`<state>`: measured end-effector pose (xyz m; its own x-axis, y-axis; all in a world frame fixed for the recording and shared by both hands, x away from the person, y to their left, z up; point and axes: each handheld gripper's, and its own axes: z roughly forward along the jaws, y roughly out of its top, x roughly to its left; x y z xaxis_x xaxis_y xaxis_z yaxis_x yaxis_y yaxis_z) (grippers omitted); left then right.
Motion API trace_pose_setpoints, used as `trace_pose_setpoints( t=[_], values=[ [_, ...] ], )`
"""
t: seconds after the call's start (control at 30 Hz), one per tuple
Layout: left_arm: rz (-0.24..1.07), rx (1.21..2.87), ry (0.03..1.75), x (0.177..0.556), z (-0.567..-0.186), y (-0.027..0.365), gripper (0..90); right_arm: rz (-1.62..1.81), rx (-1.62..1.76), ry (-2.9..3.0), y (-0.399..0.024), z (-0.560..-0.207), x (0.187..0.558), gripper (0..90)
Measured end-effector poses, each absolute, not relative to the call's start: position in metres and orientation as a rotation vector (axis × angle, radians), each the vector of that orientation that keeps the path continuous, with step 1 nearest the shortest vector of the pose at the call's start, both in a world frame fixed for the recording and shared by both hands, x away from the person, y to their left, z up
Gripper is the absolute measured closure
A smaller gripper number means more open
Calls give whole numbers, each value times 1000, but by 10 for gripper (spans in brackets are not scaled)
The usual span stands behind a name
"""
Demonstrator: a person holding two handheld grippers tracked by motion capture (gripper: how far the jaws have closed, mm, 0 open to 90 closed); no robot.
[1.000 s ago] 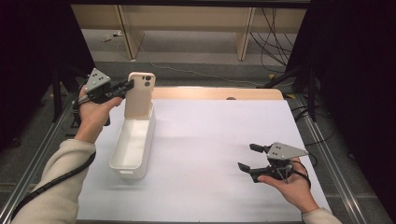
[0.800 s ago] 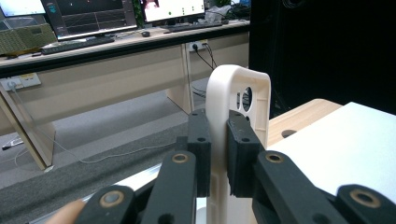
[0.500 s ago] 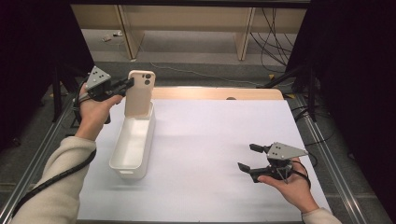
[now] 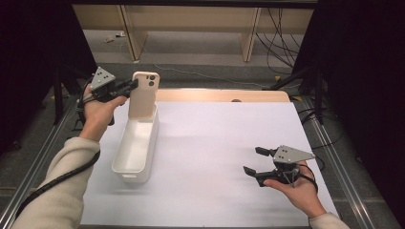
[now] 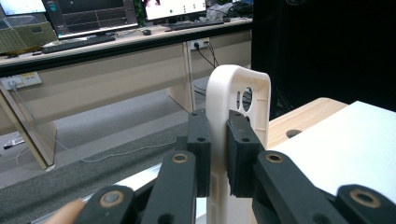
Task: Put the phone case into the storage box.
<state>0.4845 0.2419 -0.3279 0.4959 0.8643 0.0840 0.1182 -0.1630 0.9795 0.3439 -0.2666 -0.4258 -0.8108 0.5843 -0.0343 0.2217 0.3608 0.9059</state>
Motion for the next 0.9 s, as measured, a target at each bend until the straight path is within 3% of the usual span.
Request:
trace_pose_setpoints(
  t=[0.9],
  values=[
    [824, 1623, 895, 499, -337, 242, 813, 1432, 709, 2283, -267, -426, 344, 206]
  ],
)
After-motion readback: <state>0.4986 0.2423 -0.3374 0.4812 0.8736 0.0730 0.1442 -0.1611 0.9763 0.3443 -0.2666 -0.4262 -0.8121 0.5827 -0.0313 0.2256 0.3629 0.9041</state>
